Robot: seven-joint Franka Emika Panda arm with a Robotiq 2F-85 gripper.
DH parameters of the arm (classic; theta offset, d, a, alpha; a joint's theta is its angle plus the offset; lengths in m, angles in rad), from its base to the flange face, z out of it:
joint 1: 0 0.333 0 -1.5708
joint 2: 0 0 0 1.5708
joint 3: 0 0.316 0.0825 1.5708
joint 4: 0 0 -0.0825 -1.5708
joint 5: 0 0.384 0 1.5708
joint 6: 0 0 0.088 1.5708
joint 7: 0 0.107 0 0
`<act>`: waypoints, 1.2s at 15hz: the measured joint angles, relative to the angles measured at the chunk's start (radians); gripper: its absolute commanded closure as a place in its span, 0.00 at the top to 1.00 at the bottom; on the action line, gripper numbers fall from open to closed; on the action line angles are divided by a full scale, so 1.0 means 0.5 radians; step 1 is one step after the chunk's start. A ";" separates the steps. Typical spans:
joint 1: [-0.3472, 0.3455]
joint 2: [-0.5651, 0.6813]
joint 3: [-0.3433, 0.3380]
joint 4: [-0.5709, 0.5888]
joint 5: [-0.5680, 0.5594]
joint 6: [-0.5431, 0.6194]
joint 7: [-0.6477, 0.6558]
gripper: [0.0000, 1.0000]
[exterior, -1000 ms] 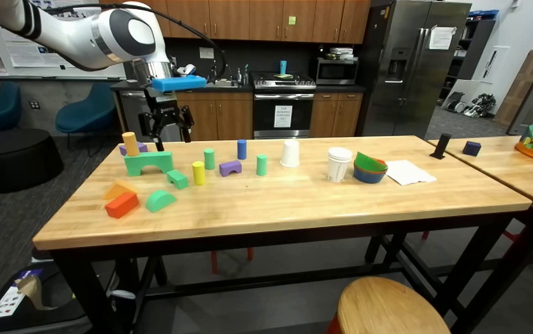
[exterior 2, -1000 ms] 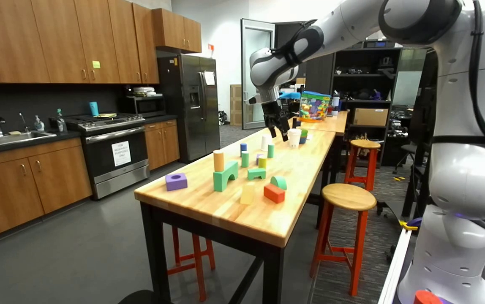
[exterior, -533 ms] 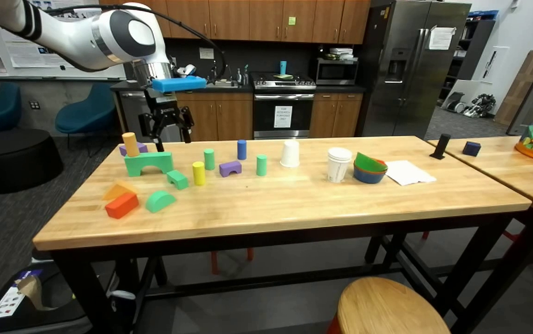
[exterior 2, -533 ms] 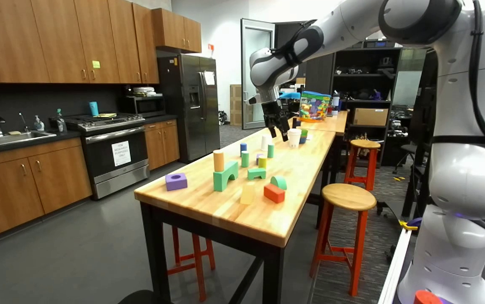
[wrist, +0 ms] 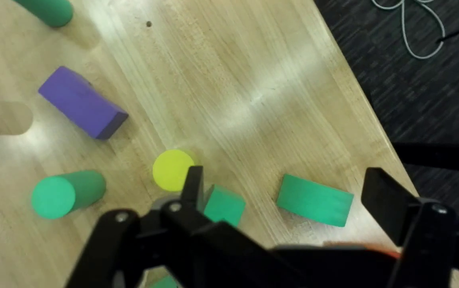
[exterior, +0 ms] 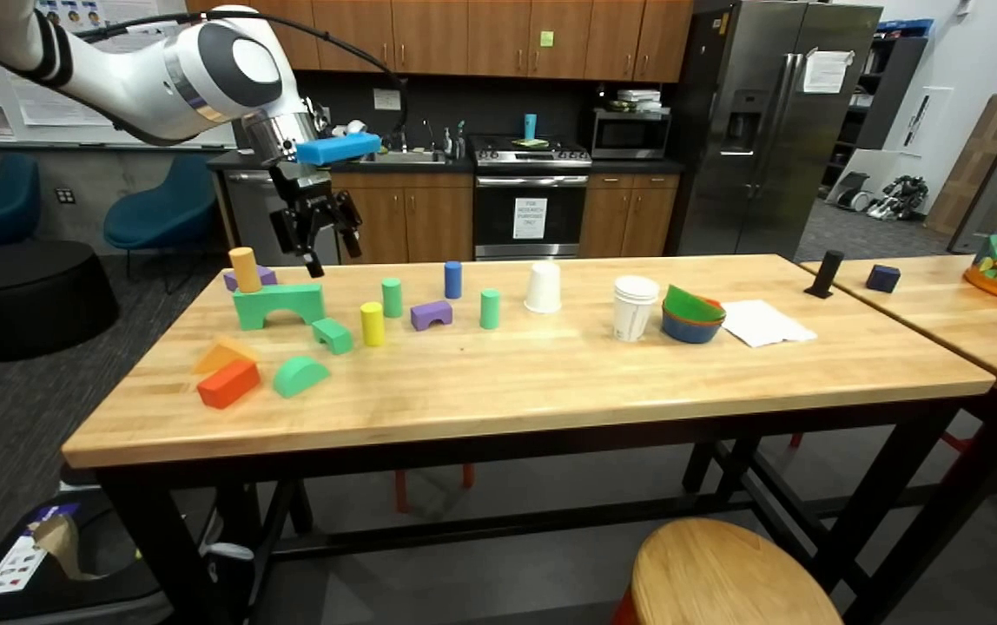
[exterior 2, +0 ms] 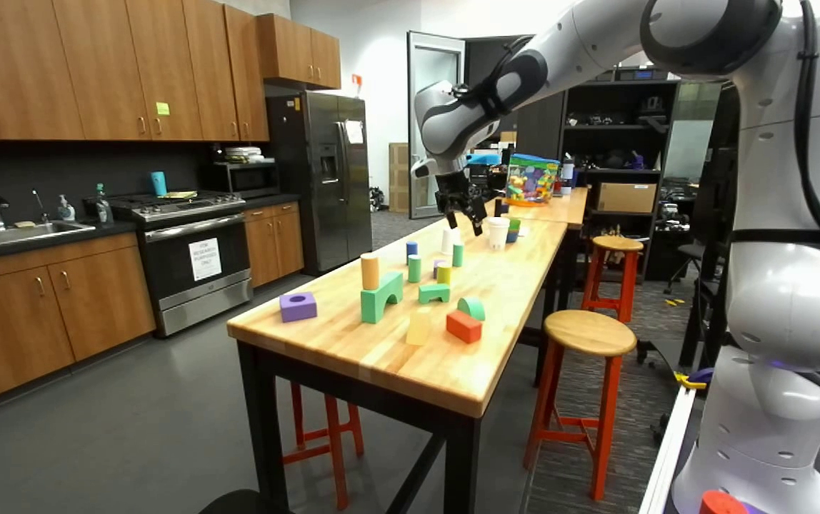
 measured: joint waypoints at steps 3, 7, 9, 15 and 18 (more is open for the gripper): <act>-0.001 0.000 0.006 -0.030 -0.030 0.152 -0.265 1.00; -0.003 0.004 0.005 -0.059 -0.029 0.272 -0.464 1.00; -0.003 0.006 0.005 -0.059 -0.029 0.272 -0.464 1.00; -0.005 0.008 0.018 -0.070 0.196 0.267 -0.670 1.00; -0.027 0.008 0.030 -0.065 0.549 0.266 -1.047 1.00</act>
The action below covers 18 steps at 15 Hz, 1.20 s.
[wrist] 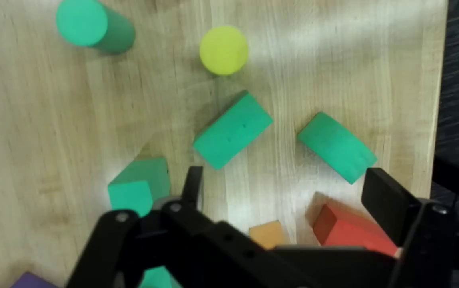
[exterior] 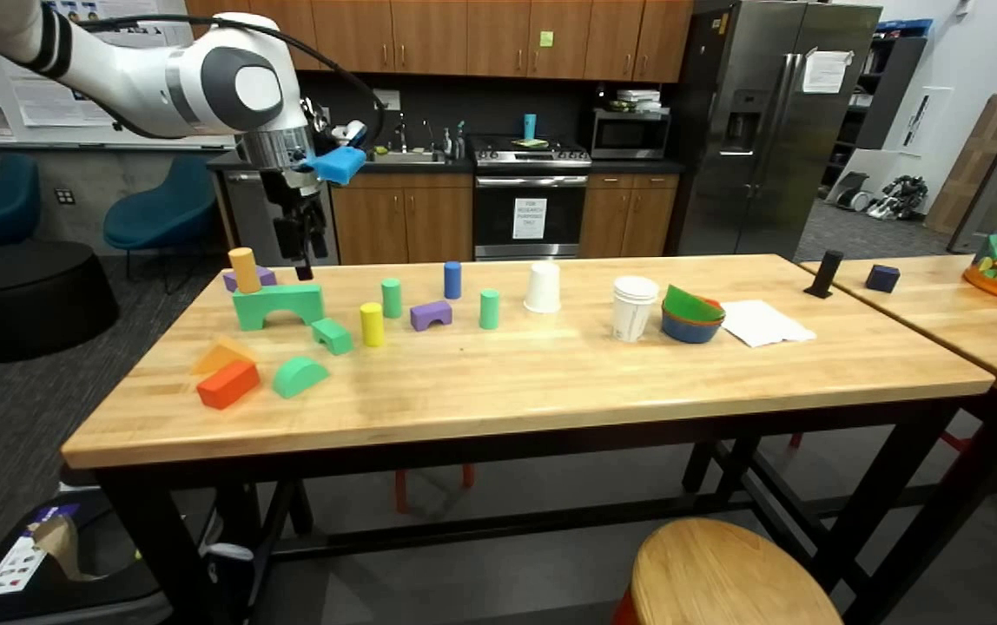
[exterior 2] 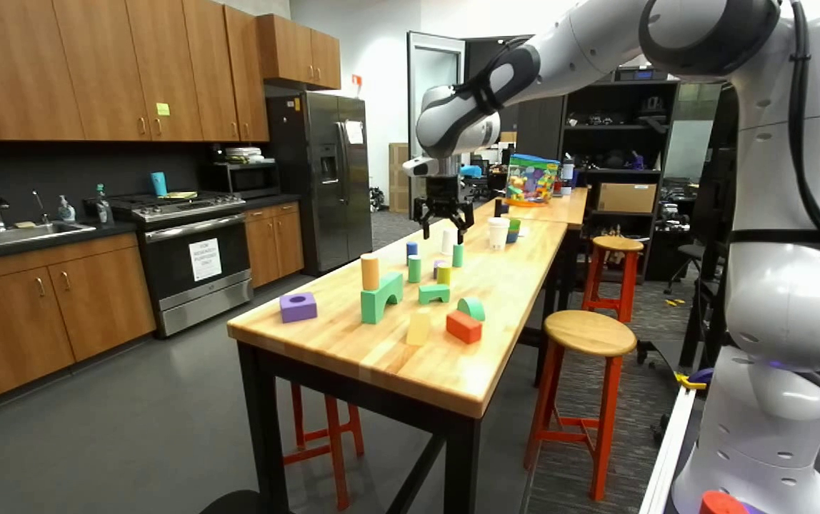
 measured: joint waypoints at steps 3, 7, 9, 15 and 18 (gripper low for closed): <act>-0.034 0.009 0.000 0.012 0.240 -0.031 -0.294 1.00; -0.055 0.054 -0.034 0.020 0.178 -0.025 -0.309 1.00; -0.055 0.088 -0.059 0.022 0.042 0.012 -0.219 1.00; -0.053 0.172 -0.079 0.036 -0.206 0.041 -0.026 1.00; -0.053 0.195 -0.079 0.037 -0.265 0.041 0.025 1.00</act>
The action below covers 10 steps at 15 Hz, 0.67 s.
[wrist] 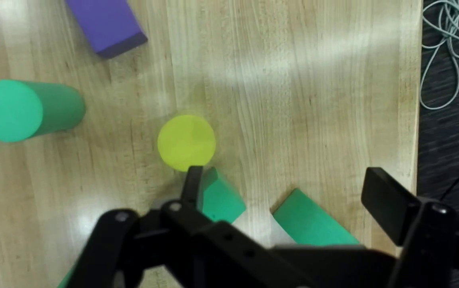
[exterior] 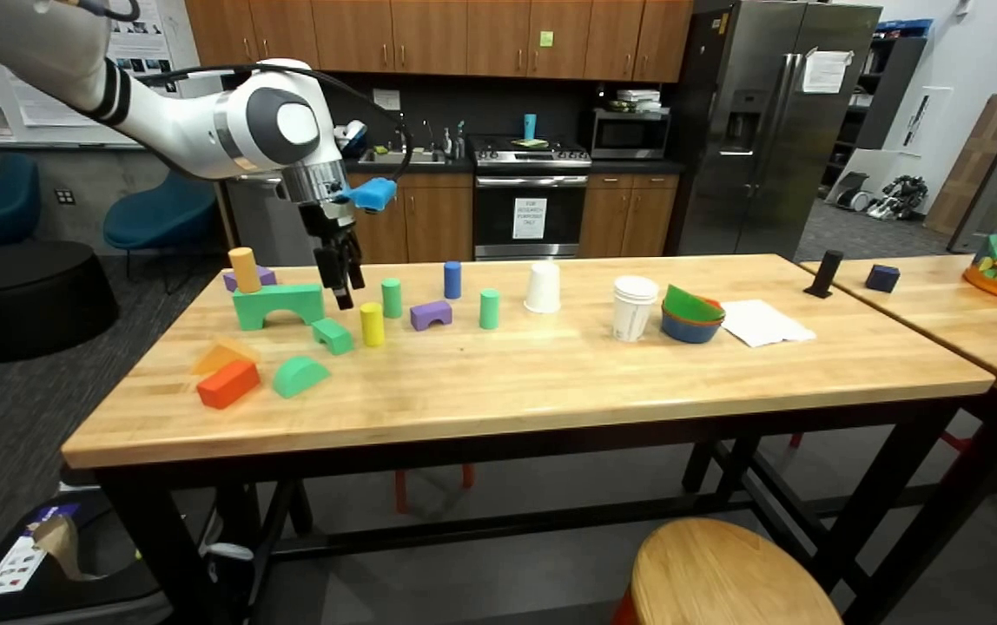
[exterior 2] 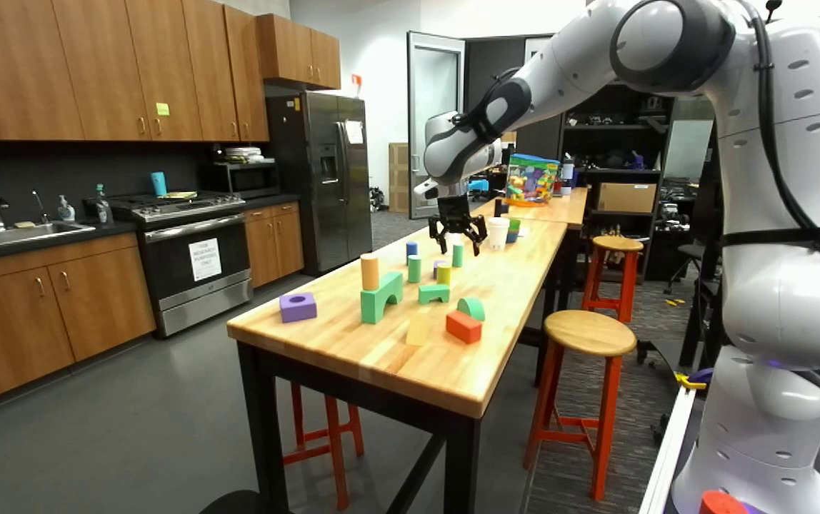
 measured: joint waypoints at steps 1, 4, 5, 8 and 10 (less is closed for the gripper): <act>0.000 0.006 0.000 0.001 -0.006 0.001 0.008 1.00; -0.002 0.019 0.004 0.009 0.010 0.004 -0.005 1.00; -0.003 0.024 0.007 0.017 0.027 0.003 -0.030 1.00; -0.006 0.053 0.018 0.061 0.094 0.004 -0.123 1.00; -0.012 0.079 0.029 0.101 0.154 0.015 -0.206 1.00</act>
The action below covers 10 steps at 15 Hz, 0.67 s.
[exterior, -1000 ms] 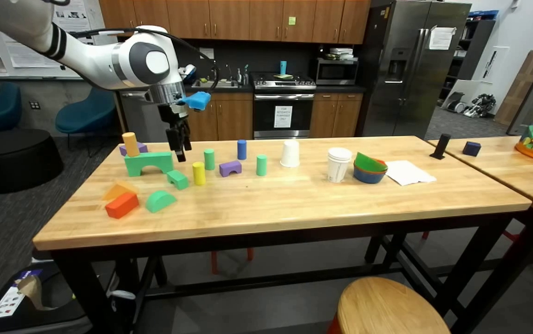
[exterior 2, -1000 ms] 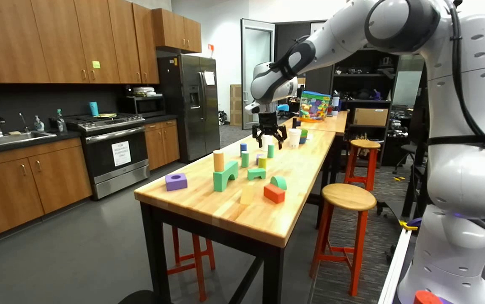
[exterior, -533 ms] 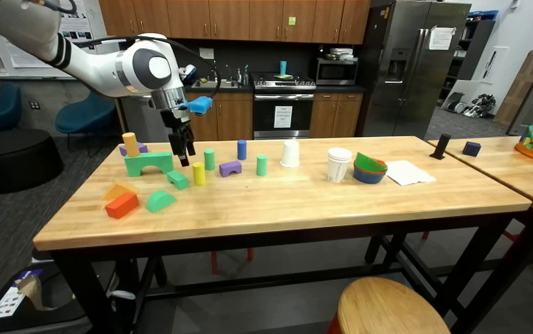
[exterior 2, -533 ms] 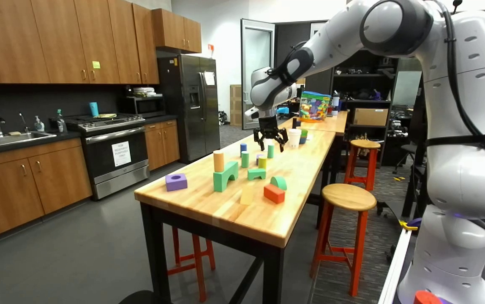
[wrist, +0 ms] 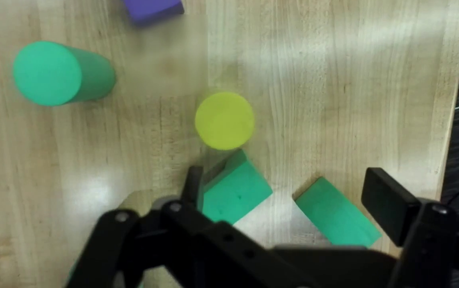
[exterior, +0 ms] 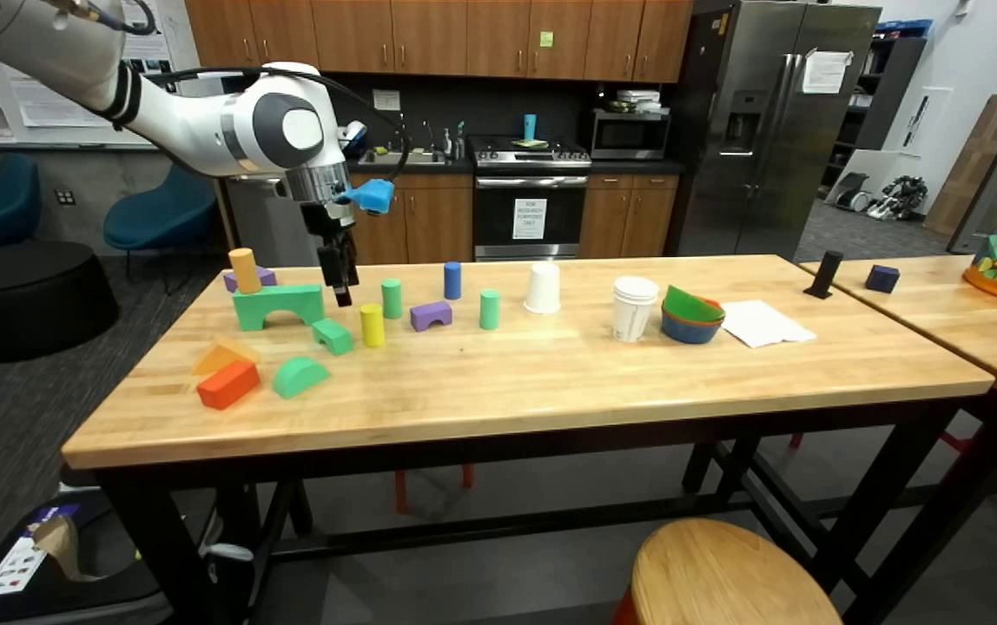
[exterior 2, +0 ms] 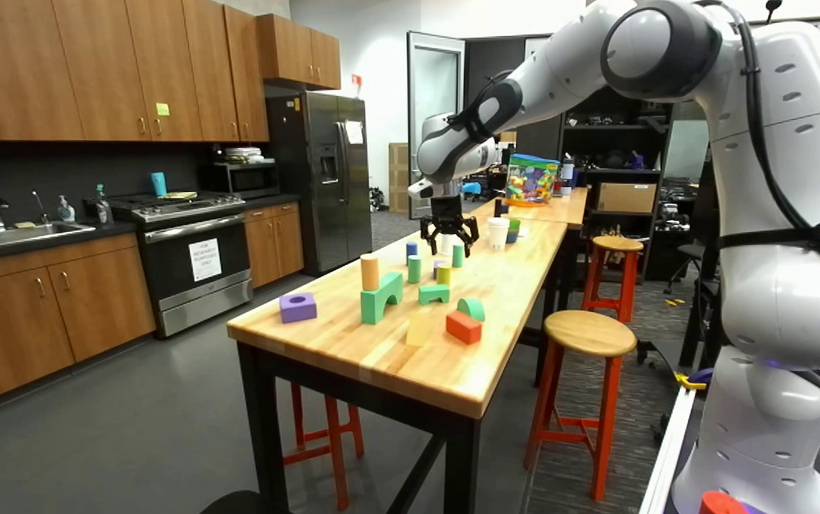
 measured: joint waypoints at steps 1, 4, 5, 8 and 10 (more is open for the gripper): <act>-0.006 0.015 0.009 0.023 0.044 0.003 -0.056 1.00; -0.041 0.066 0.045 0.105 0.232 -0.031 -0.255 1.00; -0.047 0.078 0.046 0.129 0.244 -0.060 -0.260 1.00; -0.056 0.089 0.045 0.160 0.244 -0.096 -0.260 1.00; -0.056 0.089 0.046 0.161 0.244 -0.098 -0.260 1.00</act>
